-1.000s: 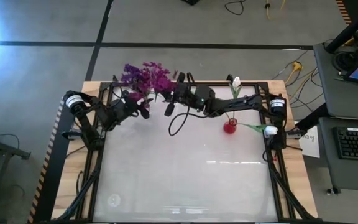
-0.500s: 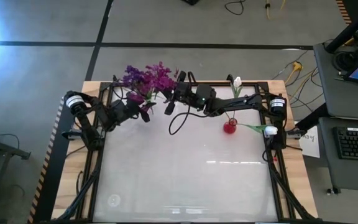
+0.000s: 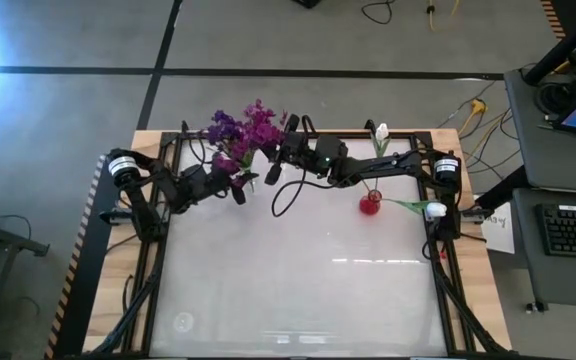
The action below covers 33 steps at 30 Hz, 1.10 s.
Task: Sort flowers into vase by color
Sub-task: Put the violet flower into the transparent vase
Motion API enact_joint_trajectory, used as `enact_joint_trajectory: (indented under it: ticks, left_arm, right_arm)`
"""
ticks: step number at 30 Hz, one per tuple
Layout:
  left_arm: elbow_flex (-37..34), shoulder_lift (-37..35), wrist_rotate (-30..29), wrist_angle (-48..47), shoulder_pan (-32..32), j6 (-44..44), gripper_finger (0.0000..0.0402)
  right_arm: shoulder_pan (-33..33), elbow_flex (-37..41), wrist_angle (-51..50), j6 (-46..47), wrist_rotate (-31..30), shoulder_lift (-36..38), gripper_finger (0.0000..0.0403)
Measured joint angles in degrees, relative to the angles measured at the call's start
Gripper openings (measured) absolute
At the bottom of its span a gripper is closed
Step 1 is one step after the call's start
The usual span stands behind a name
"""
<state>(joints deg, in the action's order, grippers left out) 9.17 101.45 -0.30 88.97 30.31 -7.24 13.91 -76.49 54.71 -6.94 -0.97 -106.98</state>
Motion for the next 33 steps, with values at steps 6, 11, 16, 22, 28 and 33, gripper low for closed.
enact_joint_trajectory:
  ticks: [6,11,16,22,28,33]
  left_arm:
    - [1.21,0.04,-0.49,0.23,-0.97,0.04,0.0139]
    - [1.21,-0.01,-2.0,0.54,-0.95,0.27,0.0139]
    - [1.21,-0.04,-2.03,0.85,-1.93,2.55,0.0139]
    - [1.27,-0.6,-2.08,0.87,-3.32,4.66,0.0139]
    - [1.3,-2.22,-2.37,1.03,-3.33,4.78,0.0139]
    - [1.31,-2.7,-3.69,0.95,-3.37,4.86,0.0139]
  right_arm:
    - [0.0,0.13,-2.53,0.35,0.02,0.0,0.0022]
    - [0.0,0.15,-4.72,0.33,0.0,0.0,0.0022]
    - [0.0,0.2,-5.17,0.33,0.02,0.0,0.0022]
    - [0.0,0.2,-6.81,0.34,0.04,0.0,0.0022]
    - [0.0,0.2,-11.02,-0.52,0.09,0.02,0.0022]
    - [0.0,0.2,-12.42,-0.52,0.07,0.02,0.0022]
